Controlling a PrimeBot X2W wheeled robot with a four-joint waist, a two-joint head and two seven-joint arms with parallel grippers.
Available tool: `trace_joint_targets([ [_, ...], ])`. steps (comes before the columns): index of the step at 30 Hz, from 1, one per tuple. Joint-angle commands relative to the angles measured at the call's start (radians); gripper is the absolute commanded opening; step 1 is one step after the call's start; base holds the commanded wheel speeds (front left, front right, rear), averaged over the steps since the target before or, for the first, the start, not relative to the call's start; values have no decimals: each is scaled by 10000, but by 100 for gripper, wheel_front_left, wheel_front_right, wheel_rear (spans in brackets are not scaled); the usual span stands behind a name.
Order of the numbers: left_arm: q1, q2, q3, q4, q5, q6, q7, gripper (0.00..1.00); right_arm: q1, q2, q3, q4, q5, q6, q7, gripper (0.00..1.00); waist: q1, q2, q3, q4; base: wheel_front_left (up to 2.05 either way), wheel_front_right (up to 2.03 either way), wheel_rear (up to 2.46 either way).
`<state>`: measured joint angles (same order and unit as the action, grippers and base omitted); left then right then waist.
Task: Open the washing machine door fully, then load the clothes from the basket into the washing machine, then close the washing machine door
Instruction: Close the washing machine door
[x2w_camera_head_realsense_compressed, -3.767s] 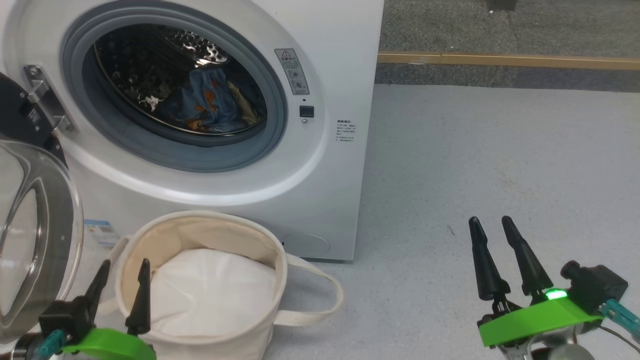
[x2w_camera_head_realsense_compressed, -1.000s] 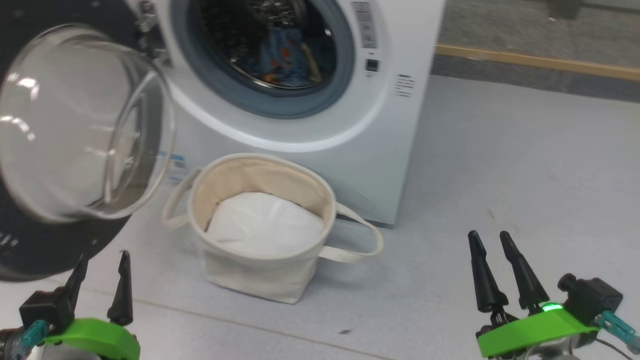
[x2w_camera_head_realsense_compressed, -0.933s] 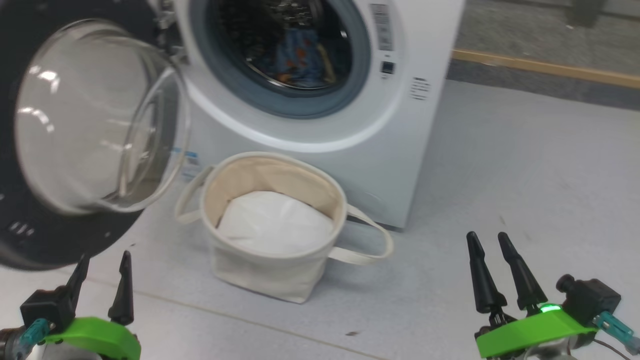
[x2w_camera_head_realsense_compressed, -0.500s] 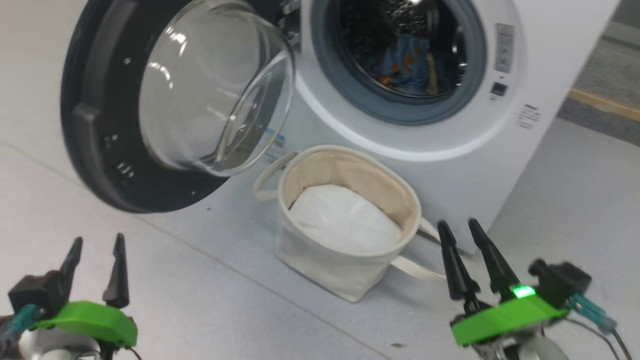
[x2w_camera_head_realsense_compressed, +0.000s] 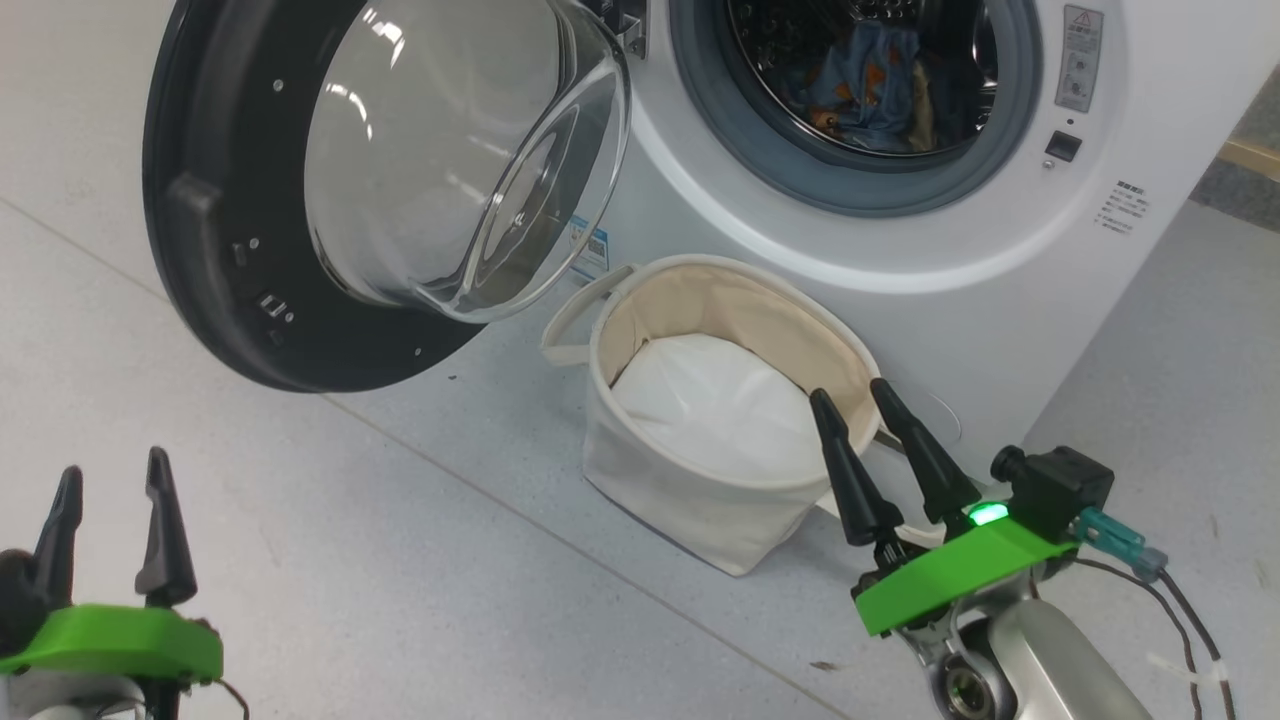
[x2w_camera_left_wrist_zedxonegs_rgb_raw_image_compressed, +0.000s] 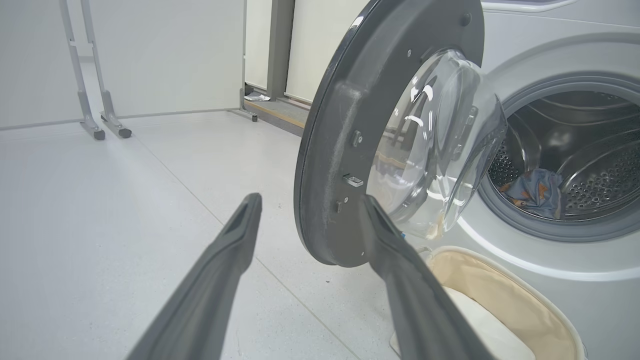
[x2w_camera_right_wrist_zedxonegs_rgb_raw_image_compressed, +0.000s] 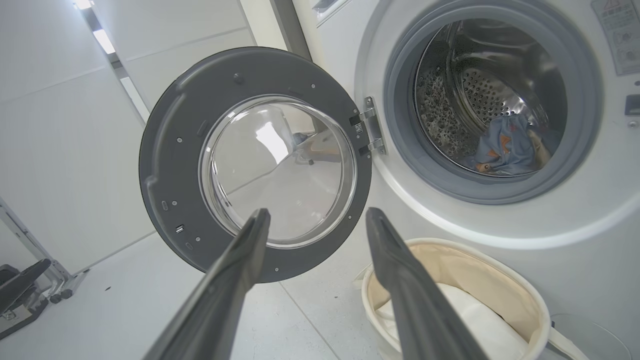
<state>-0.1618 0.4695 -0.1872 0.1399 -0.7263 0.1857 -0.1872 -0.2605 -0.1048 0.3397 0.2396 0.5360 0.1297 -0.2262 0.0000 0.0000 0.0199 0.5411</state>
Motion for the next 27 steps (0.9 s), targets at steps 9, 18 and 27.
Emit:
trace_joint_targets([
  [9,-412,139,1867,-61,-2410,-823,407,0,-466,-87,251,67,195,10,-223,100,0,0,-4,-60,0,0,0],
  [18,-2072,607,3509,1838,-6092,-1842,2913,0,-216,-187,7,-45,74,10,-247,100,0,0,-103,-236,0,0,0],
  [27,-4630,2011,3505,4927,-8237,-1788,7088,0,199,-295,-504,-633,-316,10,119,100,0,0,-28,-455,0,0,0],
])
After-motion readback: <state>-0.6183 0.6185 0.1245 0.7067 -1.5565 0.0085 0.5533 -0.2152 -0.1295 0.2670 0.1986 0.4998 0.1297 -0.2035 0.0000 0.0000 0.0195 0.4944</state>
